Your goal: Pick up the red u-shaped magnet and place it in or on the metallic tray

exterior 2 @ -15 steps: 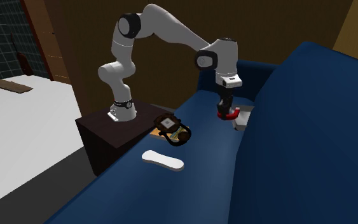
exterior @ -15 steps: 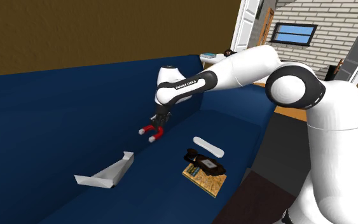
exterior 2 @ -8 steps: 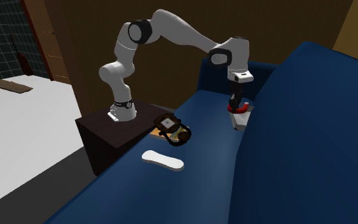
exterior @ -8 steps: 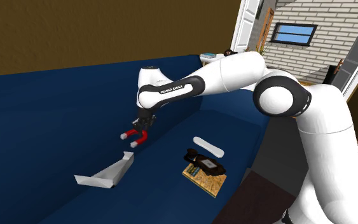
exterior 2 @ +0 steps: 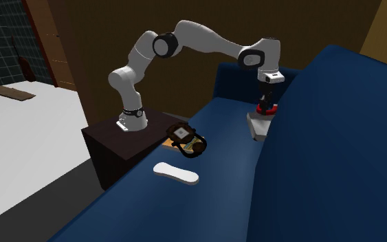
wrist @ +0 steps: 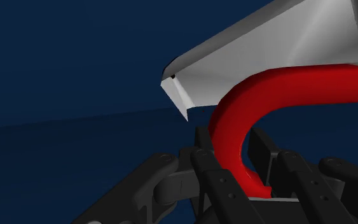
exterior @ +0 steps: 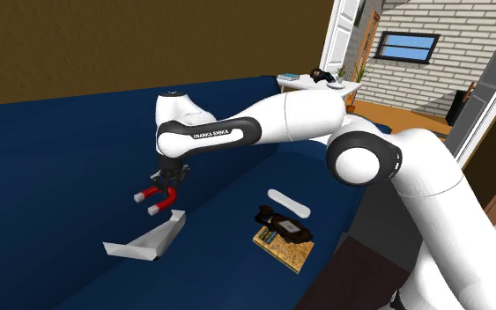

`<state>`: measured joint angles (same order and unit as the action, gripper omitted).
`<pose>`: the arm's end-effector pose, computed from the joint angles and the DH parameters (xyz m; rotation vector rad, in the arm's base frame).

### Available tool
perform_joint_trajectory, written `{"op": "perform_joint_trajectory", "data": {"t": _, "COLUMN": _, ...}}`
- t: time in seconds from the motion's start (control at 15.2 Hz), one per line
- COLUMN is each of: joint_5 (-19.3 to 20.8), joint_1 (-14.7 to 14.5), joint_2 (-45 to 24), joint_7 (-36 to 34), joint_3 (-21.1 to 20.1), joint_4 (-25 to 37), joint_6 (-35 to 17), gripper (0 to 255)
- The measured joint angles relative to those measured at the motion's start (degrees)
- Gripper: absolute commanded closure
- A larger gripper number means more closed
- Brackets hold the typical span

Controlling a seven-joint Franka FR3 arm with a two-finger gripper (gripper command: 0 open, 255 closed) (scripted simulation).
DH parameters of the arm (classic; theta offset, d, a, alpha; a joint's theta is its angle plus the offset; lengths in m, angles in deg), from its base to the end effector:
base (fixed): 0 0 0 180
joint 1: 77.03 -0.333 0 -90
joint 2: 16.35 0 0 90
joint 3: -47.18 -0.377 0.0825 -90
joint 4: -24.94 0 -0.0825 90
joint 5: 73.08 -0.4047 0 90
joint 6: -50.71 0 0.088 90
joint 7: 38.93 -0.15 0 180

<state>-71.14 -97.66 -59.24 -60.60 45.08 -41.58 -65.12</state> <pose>0.7705 0.3097 0.3574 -3.1009 -0.0315 -0.1657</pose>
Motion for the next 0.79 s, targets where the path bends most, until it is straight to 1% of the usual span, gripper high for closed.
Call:
{"op": "perform_joint_trajectory", "data": {"t": 0.07, "joint_5": 0.2, "joint_1": -1.0, "joint_2": -1.4, "joint_7": -1.0, "joint_3": -0.1, "joint_4": 2.2, "joint_6": 0.8, "gripper": 255}}
{"op": "perform_joint_trajectory", "data": {"t": 0.2, "joint_5": 0.5, "joint_1": -2.5, "joint_2": -5.3, "joint_7": -2.5, "joint_3": -0.2, "joint_4": 9.1, "joint_6": 3.8, "gripper": 255}}
{"op": "perform_joint_trajectory", "data": {"t": 0.26, "joint_5": 0.5, "joint_1": -2.8, "joint_2": -6.2, "joint_7": -2.8, "joint_3": -0.2, "joint_4": 10.3, "joint_6": 4.2, "gripper": 255}}
{"op": "perform_joint_trajectory", "data": {"t": 0.33, "joint_5": 0.6, "joint_1": -3.0, "joint_2": -6.9, "joint_7": -2.9, "joint_3": -0.2, "joint_4": 10.9, "joint_6": 4.1, "gripper": 255}}
{"op": "perform_joint_trajectory", "data": {"t": 0.59, "joint_5": 0.7, "joint_1": -3.1, "joint_2": -7.8, "joint_7": -3.3, "joint_3": 0.0, "joint_4": 10.3, "joint_6": 2.7, "gripper": 255}}
{"op": "perform_joint_trajectory", "data": {"t": 0.79, "joint_5": 0.7, "joint_1": -3.1, "joint_2": -8.4, "joint_7": -3.1, "joint_3": -0.1, "joint_4": 9.0, "joint_6": 0.6, "gripper": 255}}
